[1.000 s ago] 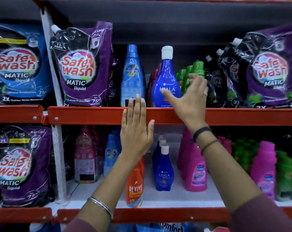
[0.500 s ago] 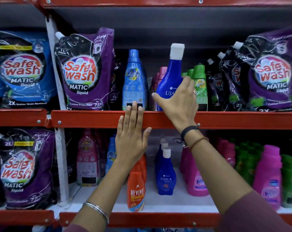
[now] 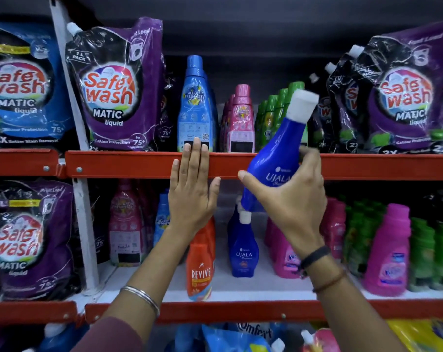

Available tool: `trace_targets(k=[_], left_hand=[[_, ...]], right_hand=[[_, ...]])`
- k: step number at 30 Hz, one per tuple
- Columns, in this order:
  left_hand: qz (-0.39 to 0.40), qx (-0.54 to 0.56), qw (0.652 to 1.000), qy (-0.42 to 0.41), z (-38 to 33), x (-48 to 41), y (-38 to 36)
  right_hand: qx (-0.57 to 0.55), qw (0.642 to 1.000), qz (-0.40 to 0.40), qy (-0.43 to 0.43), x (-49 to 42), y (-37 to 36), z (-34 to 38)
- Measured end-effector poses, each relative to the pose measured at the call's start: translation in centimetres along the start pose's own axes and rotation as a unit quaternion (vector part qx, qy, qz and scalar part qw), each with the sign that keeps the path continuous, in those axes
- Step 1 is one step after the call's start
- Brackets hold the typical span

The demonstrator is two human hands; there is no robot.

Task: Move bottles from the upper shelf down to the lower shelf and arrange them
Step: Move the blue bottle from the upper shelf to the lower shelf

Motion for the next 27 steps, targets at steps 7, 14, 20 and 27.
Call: trace_targets(k=[7,14,20,27], left_hand=[[-0.015,-0.007,1.0,-0.002,0.2,0.0,-0.2],[-0.023,-0.017,1.0,-0.003,0.4,0.0,-0.6],[-0.03,-0.01,1.0,-0.003,0.4,0.0,-0.7],[-0.012,-0.002,1.0,0.002,0.2,-0.1,-0.4]], right_hand=[[0.048,0.992,0.092,-0.071,6.5,-2.6,-6.6],[0.135,0.965,0.181,-0.132,11.4,-6.5,-12.6],[0.159,0.948,0.221,-0.164,13.4,-8.2,-14.3],[0.2,0.939,0.238,-0.144,13.5,-8.6,-14.8]])
Point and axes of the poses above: each hand's wrist, its own x-axis away from the middle knuckle, its own y-axis out of the back of the hand, z = x × y, the point moved 3 cm from there along -x, towards the middle knuckle, and after that the axes turned 2 degrees about -y, right-handed, at the moved point
